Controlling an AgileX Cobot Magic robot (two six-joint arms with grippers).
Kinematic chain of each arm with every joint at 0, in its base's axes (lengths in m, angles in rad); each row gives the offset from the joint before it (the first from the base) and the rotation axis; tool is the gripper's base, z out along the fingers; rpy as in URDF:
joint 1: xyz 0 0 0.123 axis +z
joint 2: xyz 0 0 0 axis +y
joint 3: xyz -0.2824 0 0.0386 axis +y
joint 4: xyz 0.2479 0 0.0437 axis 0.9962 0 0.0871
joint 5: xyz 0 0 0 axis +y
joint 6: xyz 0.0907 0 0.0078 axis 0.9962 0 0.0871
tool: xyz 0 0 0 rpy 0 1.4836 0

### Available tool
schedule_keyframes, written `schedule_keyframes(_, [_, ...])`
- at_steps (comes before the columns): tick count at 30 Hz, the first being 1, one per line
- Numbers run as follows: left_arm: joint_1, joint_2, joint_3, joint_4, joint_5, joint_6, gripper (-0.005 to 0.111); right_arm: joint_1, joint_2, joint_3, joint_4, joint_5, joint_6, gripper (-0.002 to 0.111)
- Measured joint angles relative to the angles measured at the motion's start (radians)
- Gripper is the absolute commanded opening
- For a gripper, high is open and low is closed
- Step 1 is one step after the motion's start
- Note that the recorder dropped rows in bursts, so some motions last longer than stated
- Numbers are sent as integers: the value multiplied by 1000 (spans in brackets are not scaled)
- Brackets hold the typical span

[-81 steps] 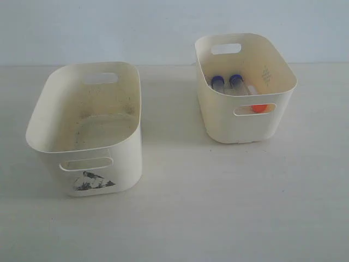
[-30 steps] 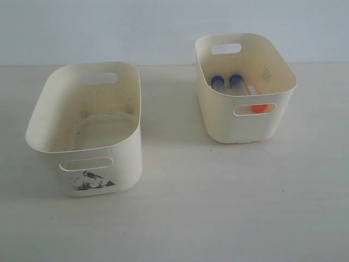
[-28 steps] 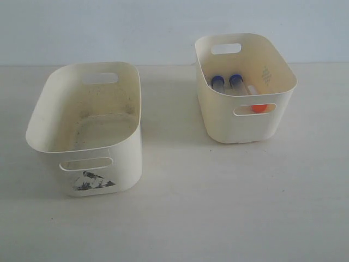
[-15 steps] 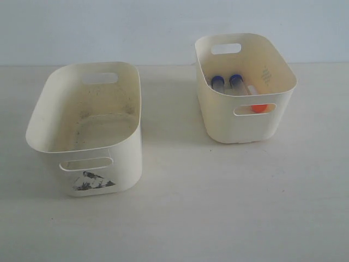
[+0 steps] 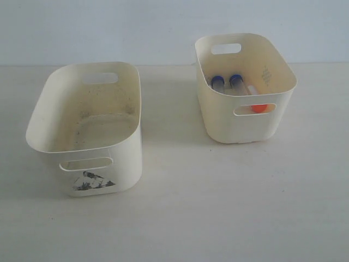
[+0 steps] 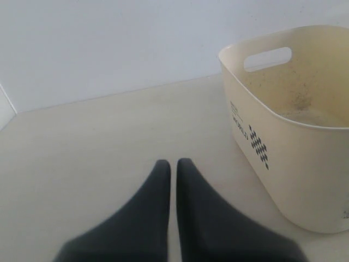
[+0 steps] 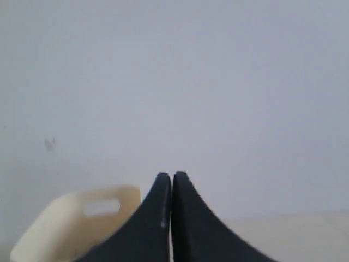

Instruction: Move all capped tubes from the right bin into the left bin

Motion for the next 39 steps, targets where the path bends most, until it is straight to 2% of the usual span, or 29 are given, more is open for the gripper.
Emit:
schedule_keyframes(5, [0, 0, 0, 0, 0, 0, 4, 0, 0, 0, 0, -272, 0, 0])
schedule_keyframes(10, [0, 0, 0, 0, 0, 0, 4, 0, 0, 0, 0, -309, 0, 0])
schedule_keyframes(16, [0, 0, 0, 0, 0, 0, 4, 0, 34, -143, 0, -95, -60, 0])
schedule_keyframes(24, [0, 0, 0, 0, 0, 0, 4, 0, 406, -538, 0, 344, -91, 0])
schedule_keyframes(27, [0, 0, 0, 0, 0, 0, 4, 0, 565, -634, 0, 382, -91, 0])
schedule_keyframes(30, [0, 0, 0, 0, 0, 0, 4, 0, 730, -697, 0, 283, -92, 0])
schedule_keyframes(33, [0, 0, 0, 0, 0, 0, 4, 0, 843, -703, 0, 42, -90, 0])
schedule_keyframes(39, [0, 0, 0, 0, 0, 0, 4, 0, 890, -705, 0, -36, -73, 0])
